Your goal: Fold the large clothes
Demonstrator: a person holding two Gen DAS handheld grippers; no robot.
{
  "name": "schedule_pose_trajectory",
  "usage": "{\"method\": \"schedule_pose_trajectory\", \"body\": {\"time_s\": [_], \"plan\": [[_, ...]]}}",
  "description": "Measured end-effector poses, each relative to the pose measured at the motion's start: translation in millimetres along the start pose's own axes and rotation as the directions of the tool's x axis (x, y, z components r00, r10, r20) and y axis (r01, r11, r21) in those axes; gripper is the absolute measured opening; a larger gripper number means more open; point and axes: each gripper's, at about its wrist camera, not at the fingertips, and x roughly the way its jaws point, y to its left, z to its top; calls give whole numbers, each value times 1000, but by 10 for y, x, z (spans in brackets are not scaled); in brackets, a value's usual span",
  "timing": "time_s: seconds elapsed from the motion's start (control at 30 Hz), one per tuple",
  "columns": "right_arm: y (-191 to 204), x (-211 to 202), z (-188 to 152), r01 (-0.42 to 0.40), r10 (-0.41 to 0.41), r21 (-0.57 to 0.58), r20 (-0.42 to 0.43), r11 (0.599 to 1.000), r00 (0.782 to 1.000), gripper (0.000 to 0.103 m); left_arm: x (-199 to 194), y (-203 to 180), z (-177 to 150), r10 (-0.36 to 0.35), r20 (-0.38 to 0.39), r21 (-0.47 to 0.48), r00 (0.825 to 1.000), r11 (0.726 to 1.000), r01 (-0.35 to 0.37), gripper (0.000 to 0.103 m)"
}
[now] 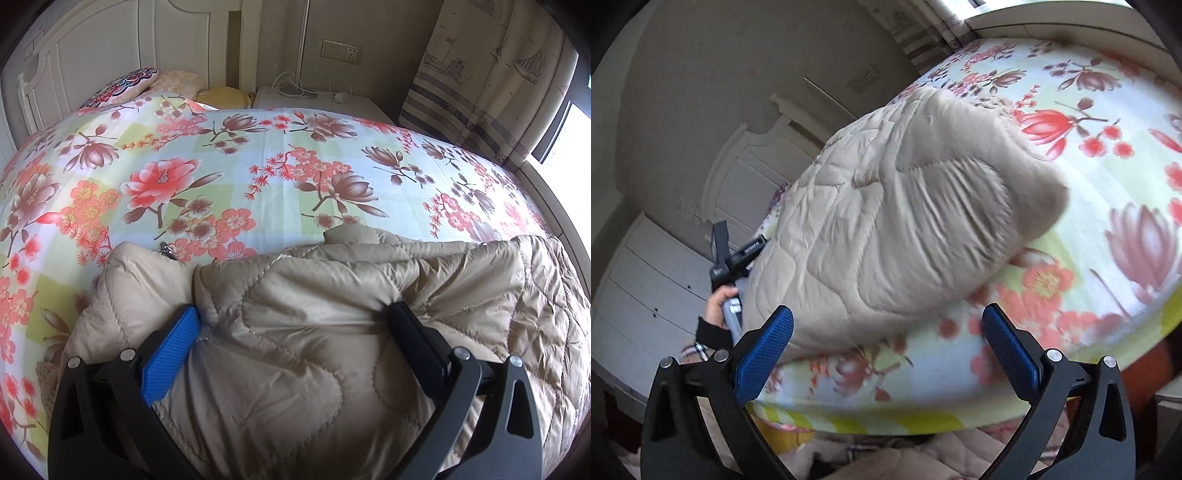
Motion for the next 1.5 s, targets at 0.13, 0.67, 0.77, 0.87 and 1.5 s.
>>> {"method": "schedule_pose_trajectory", "body": {"time_s": [0.13,0.67,0.77,0.87,1.5], "plan": [[238,415,231,112,-112,-4,42,994,993,99,-19,14,-10,-9,8,-11,1000,1000,9,101],[405,207,378,92,-67,-79,278,993,958,39,-602,-1161,-759,133,158,267,979,948,-172,101],[506,136,330,120,-77,-127,298,985,951,39,-696,-1067,-749,82,174,233,981,965,-122,101],[754,26,271,183,-101,-214,344,960,933,39,-1063,-963,-768,-5,256,179,967,983,-42,100],[3193,924,-1236,576,-34,-793,582,197,812,40,-2741,1389,-1018,109,512,-204,852,979,-3,101]]}}
